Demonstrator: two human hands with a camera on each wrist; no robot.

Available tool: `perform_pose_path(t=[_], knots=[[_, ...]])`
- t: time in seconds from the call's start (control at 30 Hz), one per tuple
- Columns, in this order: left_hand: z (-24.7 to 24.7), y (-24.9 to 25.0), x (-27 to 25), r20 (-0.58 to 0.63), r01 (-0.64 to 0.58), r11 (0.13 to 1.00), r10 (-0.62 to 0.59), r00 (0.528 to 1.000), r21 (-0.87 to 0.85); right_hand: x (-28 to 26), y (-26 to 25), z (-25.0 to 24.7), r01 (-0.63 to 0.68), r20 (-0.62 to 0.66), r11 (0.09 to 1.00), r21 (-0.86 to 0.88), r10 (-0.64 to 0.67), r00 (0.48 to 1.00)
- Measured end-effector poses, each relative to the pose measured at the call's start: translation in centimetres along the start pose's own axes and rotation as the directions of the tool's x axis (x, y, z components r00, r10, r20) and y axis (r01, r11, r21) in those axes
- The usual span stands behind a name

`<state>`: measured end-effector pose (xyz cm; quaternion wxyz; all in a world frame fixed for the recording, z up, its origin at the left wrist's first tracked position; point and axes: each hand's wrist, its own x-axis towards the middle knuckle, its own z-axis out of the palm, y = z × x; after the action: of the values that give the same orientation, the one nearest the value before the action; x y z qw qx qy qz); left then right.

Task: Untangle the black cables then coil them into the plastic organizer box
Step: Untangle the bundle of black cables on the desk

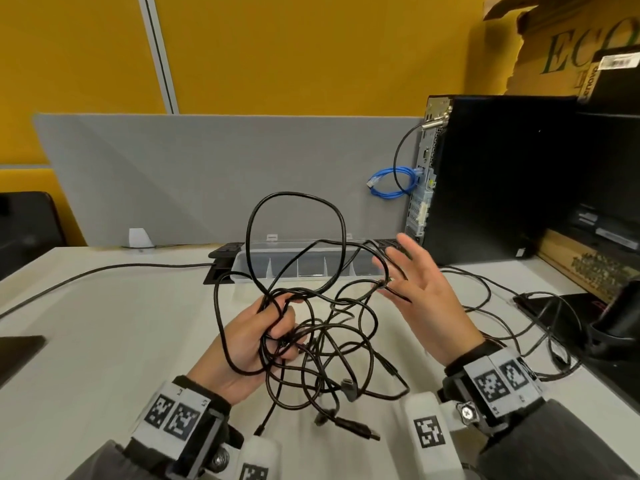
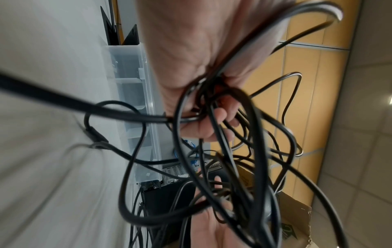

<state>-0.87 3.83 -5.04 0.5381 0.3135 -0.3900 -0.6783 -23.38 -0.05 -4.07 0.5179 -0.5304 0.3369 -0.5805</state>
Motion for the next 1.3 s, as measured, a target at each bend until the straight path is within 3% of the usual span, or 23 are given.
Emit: perform_pose_path(t=[0.13,0.33,0.5,0.6,0.73,0.83,0.97,1.17,1.3], knots=[[-0.4,0.1,0.0,-0.029,-0.043,0.998,0.045,0.999,0.055,0.3,-0.8,-1.1,-0.038,-0.08,0.958,0.284,0.063,0.995],[-0.9,0.2,0.2,-0.109,-0.047,0.999,0.049,0.993,0.016,0.3,-1.9,-2.2,0.015,-0.214,0.934,0.358,0.067,0.975],[-0.9,0.4,0.3,-0.1,-0.033,0.99,0.019,0.995,-0.136,0.2,-1.6,-1.6,-0.042,-0.11,0.861,0.508,0.112,0.988],[-1.1,0.5,0.4,-0.062,-0.028,0.97,0.013,0.998,-0.24,0.2,-1.2,-1.1,-0.143,-0.058,0.908,0.394,0.18,0.982],[-0.8,0.5,0.2,-0.059,-0.004,0.966,-0.012,0.998,-0.259,-0.2,-0.2,0.2,-0.253,0.116,0.964,0.078,0.243,0.963],[-0.2,0.4,0.1,-0.088,0.01,0.974,-0.031,0.996,-0.225,-0.9,-0.1,1.3,-0.17,0.23,0.977,-0.131,0.197,0.953],[0.0,0.5,0.1,-0.111,0.013,0.978,-0.036,0.993,-0.207,-1.1,-1.0,1.6,0.013,0.163,0.956,-0.293,0.037,0.986],[-0.4,0.4,0.1,-0.13,0.016,0.98,-0.043,0.991,-0.199,-1.4,-1.2,1.9,0.143,0.191,0.951,-0.275,-0.092,0.977],[-0.4,0.4,0.2,-0.121,0.021,0.986,-0.042,0.992,-0.165,-0.9,-1.0,1.8,0.058,0.071,0.979,-0.195,-0.045,0.996]])
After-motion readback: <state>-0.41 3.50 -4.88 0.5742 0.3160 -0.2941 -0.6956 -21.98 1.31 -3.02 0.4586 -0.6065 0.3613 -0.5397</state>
